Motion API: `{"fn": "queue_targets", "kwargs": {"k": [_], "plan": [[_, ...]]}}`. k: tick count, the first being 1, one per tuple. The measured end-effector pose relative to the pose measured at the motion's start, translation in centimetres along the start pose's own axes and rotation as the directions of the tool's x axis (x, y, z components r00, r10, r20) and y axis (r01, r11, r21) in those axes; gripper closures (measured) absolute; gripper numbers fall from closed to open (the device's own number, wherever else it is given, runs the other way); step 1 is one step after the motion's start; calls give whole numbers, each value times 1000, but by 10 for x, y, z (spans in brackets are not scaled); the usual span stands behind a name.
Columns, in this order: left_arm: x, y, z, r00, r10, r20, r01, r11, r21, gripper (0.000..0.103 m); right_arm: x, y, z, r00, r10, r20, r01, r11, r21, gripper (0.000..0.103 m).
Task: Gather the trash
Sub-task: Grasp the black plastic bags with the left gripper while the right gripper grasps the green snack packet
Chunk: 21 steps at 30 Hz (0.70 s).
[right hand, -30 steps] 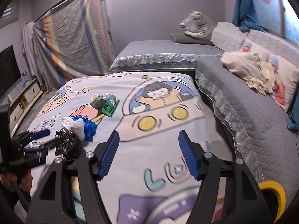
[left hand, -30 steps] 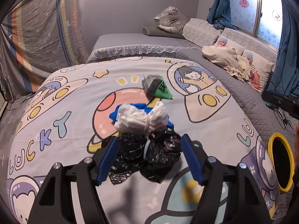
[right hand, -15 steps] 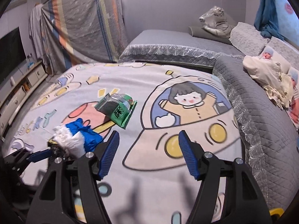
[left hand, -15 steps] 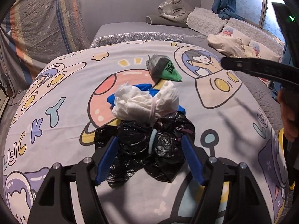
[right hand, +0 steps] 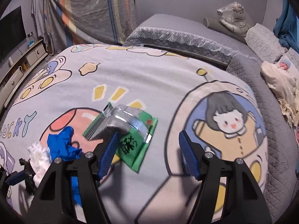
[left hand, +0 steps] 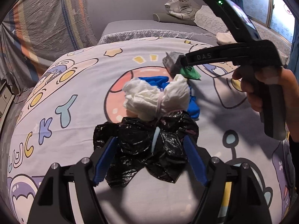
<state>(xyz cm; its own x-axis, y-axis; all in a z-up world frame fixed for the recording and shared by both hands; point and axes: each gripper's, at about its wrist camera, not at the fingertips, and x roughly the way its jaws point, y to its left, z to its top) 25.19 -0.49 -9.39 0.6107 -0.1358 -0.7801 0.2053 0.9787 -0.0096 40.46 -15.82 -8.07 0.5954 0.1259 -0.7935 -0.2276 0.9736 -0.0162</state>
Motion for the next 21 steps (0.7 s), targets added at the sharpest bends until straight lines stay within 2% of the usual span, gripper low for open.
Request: {"fn": "queue_targets", "kwargs": {"k": [8, 14, 17, 19, 21], "plan": [[0, 26, 2, 1000, 3, -10, -4, 999, -51, 37, 26, 3, 11, 999, 13, -38, -12, 1000, 15, 43], [-4, 44, 5, 1000, 5, -12, -6, 996, -92, 48, 36, 11, 17, 999, 5, -42, -6, 1000, -3, 58], [-4, 52, 7, 1000, 3, -16, -5, 994, -107, 58, 40, 13, 23, 999, 14, -41, -14, 1000, 0, 72], [-6, 55, 10, 1000, 8, -13, -9, 993, -115, 71, 42, 14, 26, 999, 21, -41, -21, 1000, 5, 79], [-8, 58, 12, 1000, 9, -11, -11, 992, -124, 79, 43, 14, 27, 999, 28, -34, -27, 1000, 14, 92]]}}
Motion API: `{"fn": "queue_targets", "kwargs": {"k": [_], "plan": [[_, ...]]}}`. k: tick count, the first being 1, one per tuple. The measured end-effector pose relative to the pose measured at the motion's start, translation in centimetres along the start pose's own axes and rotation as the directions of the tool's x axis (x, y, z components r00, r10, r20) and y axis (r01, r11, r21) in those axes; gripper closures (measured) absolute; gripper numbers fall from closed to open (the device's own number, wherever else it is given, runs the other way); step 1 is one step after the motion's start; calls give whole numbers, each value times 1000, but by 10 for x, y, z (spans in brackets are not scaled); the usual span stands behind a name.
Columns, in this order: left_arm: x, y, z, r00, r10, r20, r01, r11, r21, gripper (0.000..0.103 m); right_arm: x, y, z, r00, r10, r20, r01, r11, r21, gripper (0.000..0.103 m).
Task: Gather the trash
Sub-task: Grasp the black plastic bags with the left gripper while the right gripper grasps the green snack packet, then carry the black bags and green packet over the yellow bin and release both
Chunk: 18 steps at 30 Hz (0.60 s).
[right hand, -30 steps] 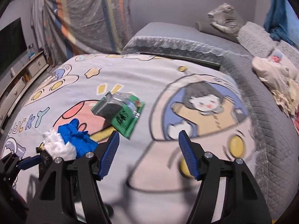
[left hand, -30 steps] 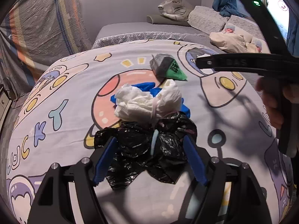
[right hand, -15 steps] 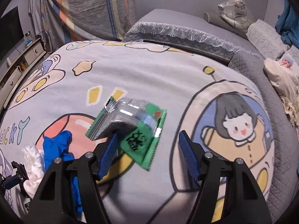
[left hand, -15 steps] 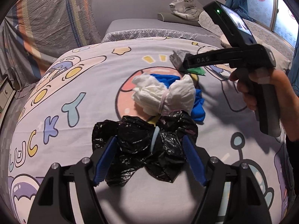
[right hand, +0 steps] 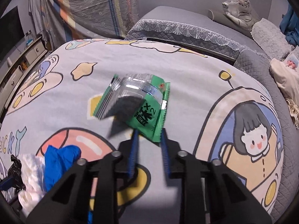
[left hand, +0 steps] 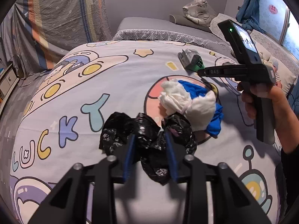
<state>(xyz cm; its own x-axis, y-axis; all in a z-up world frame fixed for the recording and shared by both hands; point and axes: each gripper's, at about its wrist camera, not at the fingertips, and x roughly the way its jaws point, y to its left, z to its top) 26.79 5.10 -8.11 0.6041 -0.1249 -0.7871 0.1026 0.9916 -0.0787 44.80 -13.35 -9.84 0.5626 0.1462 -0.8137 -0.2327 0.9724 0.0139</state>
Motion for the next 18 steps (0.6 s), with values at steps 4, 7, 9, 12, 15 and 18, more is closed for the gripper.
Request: {"fn": "queue_targets", "kwargs": {"k": [4, 7, 9, 12, 15, 18], "plan": [[-4, 4, 2, 1000, 2, 8, -2, 1000, -14, 91, -3, 1, 1, 999, 14, 29, -14, 1000, 2, 102], [-6, 5, 2, 1000, 9, 8, -9, 1000, -14, 94, -7, -2, 1, 999, 16, 45, -17, 1000, 17, 103], [-8, 5, 2, 1000, 10, 15, -10, 1000, -14, 95, -12, -7, 1, 998, 24, 62, -26, 999, 29, 103], [-14, 7, 2, 1000, 15, 26, -14, 1000, -14, 96, -24, -10, -2, 995, 35, 92, -39, 999, 38, 103], [-20, 9, 1, 999, 15, 37, -15, 1000, -20, 96, -40, -15, -4, 990, 39, 133, -45, 998, 39, 103], [-29, 12, 1, 998, 15, 55, -13, 999, -31, 96, -53, -19, -7, 987, 46, 151, -53, 998, 43, 103]]}}
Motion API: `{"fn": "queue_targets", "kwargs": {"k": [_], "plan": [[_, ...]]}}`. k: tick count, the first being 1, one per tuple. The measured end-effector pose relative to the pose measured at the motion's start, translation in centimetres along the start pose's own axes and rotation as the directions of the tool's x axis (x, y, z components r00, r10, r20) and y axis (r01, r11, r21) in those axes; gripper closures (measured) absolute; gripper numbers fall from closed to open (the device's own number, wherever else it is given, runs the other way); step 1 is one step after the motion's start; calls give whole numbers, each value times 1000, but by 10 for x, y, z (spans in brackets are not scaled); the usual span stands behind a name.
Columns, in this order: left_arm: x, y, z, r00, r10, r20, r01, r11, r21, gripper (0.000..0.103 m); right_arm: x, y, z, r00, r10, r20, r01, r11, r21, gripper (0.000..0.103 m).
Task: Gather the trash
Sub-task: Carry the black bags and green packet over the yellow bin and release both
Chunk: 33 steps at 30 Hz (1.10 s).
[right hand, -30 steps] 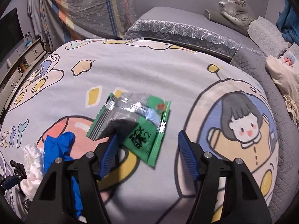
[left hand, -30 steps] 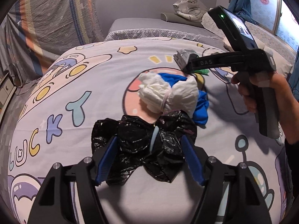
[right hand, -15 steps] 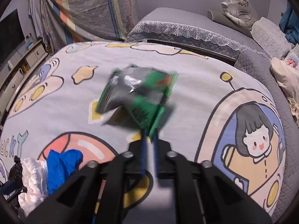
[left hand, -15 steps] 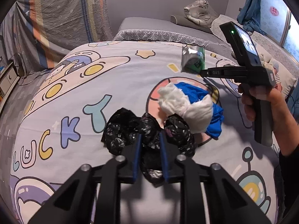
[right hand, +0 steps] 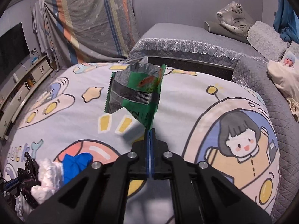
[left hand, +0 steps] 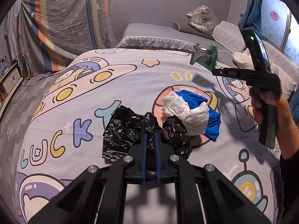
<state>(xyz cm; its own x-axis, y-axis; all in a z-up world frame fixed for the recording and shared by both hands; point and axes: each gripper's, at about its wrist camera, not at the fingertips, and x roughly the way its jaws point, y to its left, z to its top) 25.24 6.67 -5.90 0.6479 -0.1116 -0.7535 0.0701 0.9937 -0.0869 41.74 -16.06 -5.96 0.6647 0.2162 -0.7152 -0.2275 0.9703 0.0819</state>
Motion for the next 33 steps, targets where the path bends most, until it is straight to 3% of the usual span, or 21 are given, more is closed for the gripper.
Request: {"fn": "queue_targets", "kwargs": {"k": [9, 18, 26, 33], "plan": [[-30, 12, 4, 998, 4, 70, -2, 999, -34, 96, -52, -4, -8, 998, 7, 64, -7, 1000, -3, 103], [-72, 5, 10, 985, 5, 174, 0, 1000, -29, 96, -131, -10, -26, 988, 8, 153, -7, 1000, -7, 103], [-102, -28, 10, 971, -28, 236, 24, 1000, 19, 96, -200, -22, -55, 974, -2, 226, 0, 1000, 6, 103], [-131, -84, 7, 952, -94, 291, 64, 992, 112, 96, -260, -50, -89, 958, -44, 284, 33, 998, 46, 103]]}}
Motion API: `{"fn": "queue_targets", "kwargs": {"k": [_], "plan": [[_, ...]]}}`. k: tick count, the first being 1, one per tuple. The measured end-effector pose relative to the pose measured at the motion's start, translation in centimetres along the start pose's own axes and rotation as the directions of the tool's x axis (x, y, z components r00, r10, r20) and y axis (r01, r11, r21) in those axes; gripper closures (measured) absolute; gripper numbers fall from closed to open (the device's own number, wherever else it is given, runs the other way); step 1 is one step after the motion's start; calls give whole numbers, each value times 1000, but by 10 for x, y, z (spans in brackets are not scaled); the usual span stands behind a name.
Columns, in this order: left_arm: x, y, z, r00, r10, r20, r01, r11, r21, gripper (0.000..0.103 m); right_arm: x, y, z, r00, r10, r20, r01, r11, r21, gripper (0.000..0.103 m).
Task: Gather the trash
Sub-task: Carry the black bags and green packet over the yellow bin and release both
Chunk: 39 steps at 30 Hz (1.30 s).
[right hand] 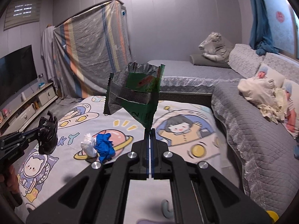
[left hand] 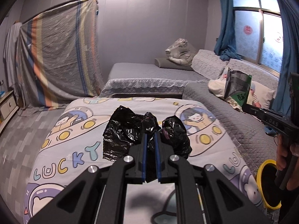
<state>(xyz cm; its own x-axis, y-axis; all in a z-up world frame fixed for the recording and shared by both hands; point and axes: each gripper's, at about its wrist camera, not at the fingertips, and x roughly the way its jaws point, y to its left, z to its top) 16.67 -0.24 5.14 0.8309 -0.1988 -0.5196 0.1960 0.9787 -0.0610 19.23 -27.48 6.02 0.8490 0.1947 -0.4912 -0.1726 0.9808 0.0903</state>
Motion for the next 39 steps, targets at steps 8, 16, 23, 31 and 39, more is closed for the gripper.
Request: {"fn": "queue_targets", "kwargs": {"k": [8, 16, 23, 31, 39], "plan": [[-16, -77, 6, 992, -121, 29, 117, 988, 101, 96, -63, -43, -32, 995, -92, 46, 90, 995, 50, 103], [-26, -143, 2, 969, -243, 33, 232, 954, 192, 96, -117, -81, -69, 980, -193, 54, 186, 975, 119, 103], [-35, -188, -8, 945, -326, 26, 309, 914, 262, 96, -151, -104, -101, 965, -259, 39, 248, 952, 181, 103], [-45, -230, -19, 917, -400, 9, 376, 869, 321, 96, -178, -125, -134, 943, -332, 11, 321, 919, 230, 103], [-36, -277, -33, 887, -459, -49, 444, 818, 365, 96, -198, -145, -165, 912, -410, -27, 401, 876, 267, 103]]}}
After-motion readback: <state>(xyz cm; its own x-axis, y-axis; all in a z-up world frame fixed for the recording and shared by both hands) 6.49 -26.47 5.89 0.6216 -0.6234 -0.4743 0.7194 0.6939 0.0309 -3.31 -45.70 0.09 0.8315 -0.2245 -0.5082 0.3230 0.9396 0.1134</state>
